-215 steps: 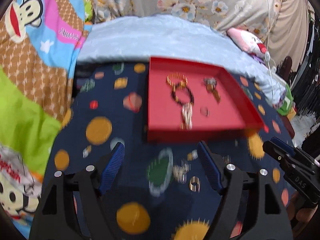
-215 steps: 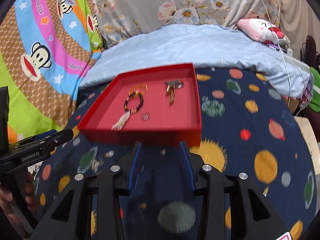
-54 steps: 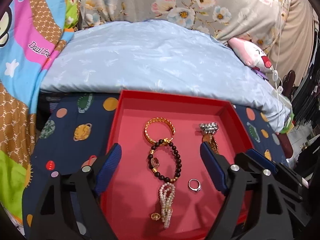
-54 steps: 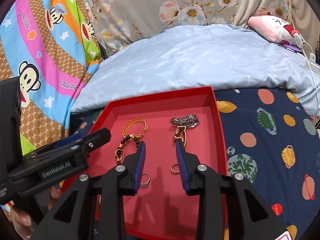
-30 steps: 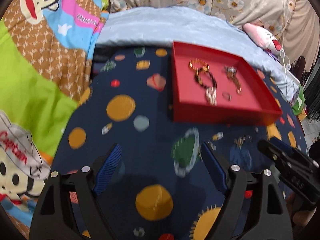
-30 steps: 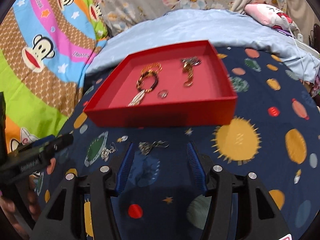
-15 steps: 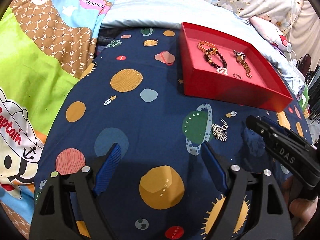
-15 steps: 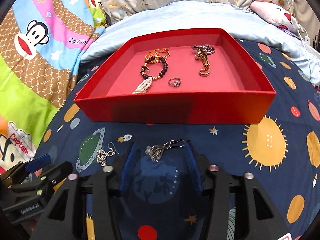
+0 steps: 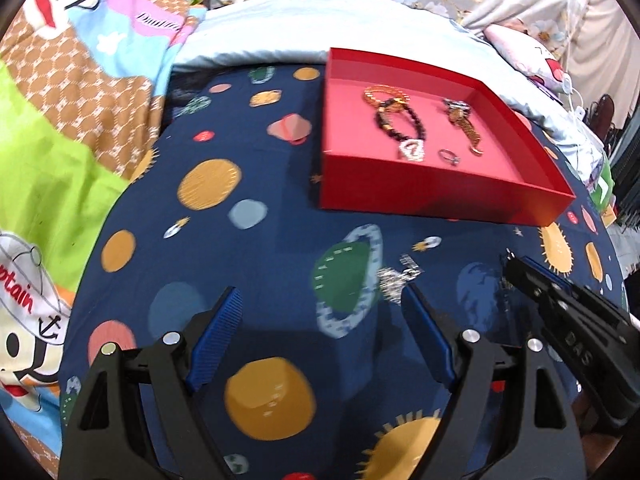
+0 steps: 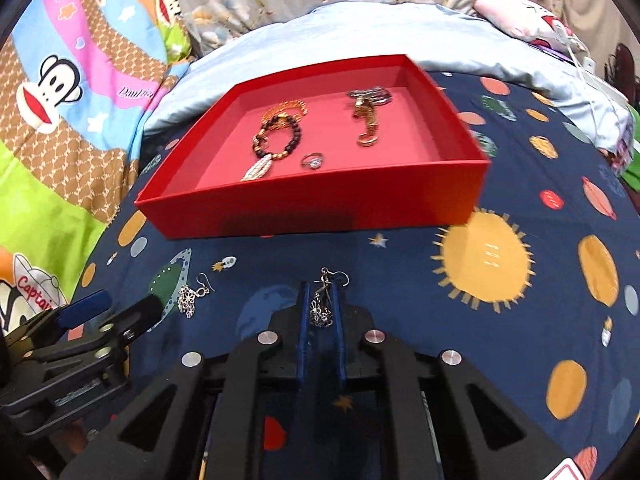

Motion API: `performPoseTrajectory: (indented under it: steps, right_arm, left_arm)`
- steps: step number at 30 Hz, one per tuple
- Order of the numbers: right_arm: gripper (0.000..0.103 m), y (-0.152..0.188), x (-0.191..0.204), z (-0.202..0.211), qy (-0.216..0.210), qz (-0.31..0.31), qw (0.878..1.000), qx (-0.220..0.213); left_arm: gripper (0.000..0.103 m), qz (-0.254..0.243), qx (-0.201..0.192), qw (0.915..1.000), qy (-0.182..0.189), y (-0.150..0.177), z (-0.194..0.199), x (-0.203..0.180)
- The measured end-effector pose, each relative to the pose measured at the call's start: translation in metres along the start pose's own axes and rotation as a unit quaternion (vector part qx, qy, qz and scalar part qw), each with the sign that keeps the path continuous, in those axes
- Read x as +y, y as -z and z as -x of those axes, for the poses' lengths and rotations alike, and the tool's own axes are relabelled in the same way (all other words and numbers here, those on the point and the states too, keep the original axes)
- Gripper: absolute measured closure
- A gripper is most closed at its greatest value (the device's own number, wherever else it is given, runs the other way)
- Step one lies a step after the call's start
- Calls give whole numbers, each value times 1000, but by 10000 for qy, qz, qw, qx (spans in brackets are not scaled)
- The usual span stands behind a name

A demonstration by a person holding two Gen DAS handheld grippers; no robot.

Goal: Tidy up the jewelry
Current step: 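Grasp a silver filigree earring with the left tool while the right tool grasps another silver earring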

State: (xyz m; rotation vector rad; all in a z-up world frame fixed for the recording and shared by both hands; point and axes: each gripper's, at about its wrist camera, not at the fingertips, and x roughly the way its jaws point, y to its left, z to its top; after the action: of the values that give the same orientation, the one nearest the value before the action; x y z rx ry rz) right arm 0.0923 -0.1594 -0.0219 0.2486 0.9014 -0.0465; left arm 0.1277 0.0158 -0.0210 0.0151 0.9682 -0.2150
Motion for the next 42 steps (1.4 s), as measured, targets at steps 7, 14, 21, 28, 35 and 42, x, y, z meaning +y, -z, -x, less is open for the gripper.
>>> performPoseTrajectory:
  steps: [7, 14, 21, 28, 35, 42]
  right_arm:
    - [93, 6, -14, 17, 28, -160, 9998, -70]
    - [93, 10, -21, 24, -24, -224, 9997, -74]
    - [93, 13, -22, 24, -38, -245, 9997, -58]
    - [93, 15, -23, 26, -33, -240, 9997, -89]
    - [93, 18, -27, 33, -44, -262, 9996, -123]
    - [93, 18, -28, 40, -91, -293, 9994, -159]
  left_arm:
    - [26, -232, 48, 9997, -29, -2, -13, -27]
    - [40, -340, 68, 9994, -83, -1, -21, -37]
    - [65, -459, -7, 9989, -28, -1, -19, -42]
    - [92, -384, 38, 9990, 234, 1, -15, -40]
    - [94, -171, 41, 9984, 544, 4, -5, -27]
    - [95, -98, -59, 9976, 677, 4, 10, -20]
